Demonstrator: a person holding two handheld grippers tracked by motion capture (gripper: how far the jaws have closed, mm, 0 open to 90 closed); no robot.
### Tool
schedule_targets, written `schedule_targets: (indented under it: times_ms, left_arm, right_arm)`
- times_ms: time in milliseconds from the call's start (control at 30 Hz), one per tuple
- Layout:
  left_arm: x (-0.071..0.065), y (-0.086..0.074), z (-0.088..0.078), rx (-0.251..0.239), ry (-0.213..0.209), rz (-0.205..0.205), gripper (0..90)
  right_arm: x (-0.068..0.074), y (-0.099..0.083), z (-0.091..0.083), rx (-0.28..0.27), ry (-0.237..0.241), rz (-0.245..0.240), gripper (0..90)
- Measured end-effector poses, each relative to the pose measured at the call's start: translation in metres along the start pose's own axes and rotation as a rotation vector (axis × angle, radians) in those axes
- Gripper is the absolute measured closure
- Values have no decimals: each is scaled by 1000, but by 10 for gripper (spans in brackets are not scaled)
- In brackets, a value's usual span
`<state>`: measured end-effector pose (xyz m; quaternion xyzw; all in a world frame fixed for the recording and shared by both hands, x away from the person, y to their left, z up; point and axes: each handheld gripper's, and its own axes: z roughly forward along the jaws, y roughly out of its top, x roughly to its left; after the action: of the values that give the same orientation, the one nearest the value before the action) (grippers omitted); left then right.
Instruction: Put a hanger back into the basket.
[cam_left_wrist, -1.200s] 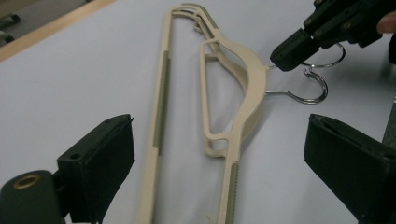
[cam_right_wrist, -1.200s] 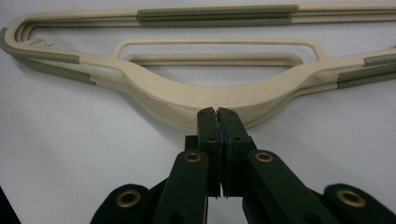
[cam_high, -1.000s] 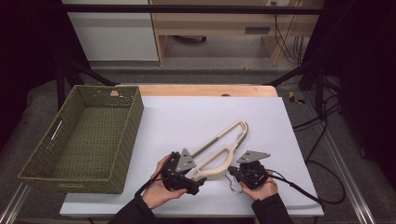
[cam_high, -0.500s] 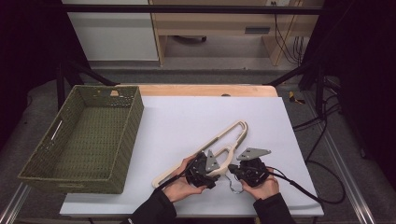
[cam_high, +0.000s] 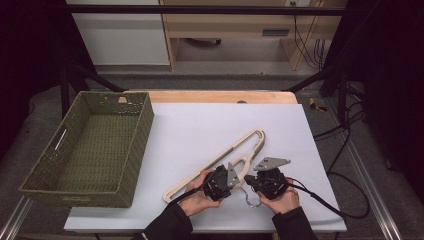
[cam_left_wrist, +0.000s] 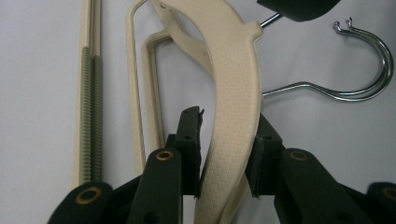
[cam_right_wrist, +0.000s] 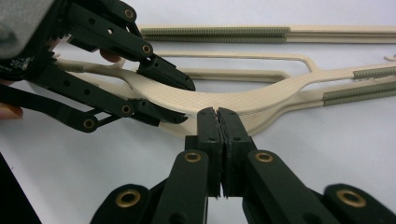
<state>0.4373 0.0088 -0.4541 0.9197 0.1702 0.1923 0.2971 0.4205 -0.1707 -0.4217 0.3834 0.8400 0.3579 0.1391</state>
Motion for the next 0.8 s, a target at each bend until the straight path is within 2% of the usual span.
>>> schedule_targets:
  times_ms: [33, 67, 100, 200, 267, 300, 367, 400, 433, 467, 500, 533, 567, 600, 633, 733, 767, 800]
  left_arm:
    - [-1, 0, -1, 4, 14, 12, 706]
    - [-2, 0, -2, 2, 16, 17, 709]
    - [-2, 1, -3, -1, 12, 19, 714]
    - [-2, 1, -5, -4, 15, 20, 725]
    - [-2, 1, -8, -2, 21, 24, 738]
    - [-2, 1, -9, -2, 23, 24, 738]
    - [-1, 1, -11, -9, 25, 19, 756]
    - [0, 1, -13, -10, 29, 15, 761]
    - [1, 1, -17, -18, 33, 12, 766]
    - [1, 1, -17, -18, 33, 12, 769]
    - [4, 1, -21, -26, 36, 9, 772]
    - [4, 1, -23, -33, 44, 1, 775]
    - [6, 2, -26, -35, 52, 4, 779]
    - [6, 2, -26, -35, 52, 4, 782]
    - [10, 2, -31, -33, 61, 0, 785]
    - [16, 0, -38, -45, 82, -23, 794]
    - [16, 0, -38, -45, 82, -23, 798]
    - [20, 0, -41, -50, 88, -36, 798]
  right_arm:
    - [0, 0, 0, 0, 6, -3, 889]
    - [1, 0, -1, 3, 1, 11, 887]
    - [0, 0, -2, -10, 5, -8, 884]
    - [0, 1, -5, -29, 16, 5, 851]
    - [-3, 2, -16, -91, 16, 0, 775]
    - [-3, 2, -16, -91, 16, 0, 775]
    - [-6, 3, -26, -150, 13, 25, 708]
    - [-9, 3, -33, -191, 9, 19, 664]
    - [-15, 2, -46, -274, -21, 32, 577]
    - [-15, 2, -46, -274, -21, 32, 577]
    - [-22, -1, -57, -341, -68, 45, 511]
    - [-26, -2, -62, -367, -98, 53, 475]
    - [-30, -5, -67, -388, -120, 62, 452]
    - [-30, -5, -67, -388, -120, 62, 452]
    - [-38, -10, -75, -415, -155, 95, 404]
    - [-49, -18, -83, -452, -163, 151, 347]
    - [-49, -18, -83, -452, -163, 151, 347]
    - [-53, -20, -84, -463, -166, 164, 310]
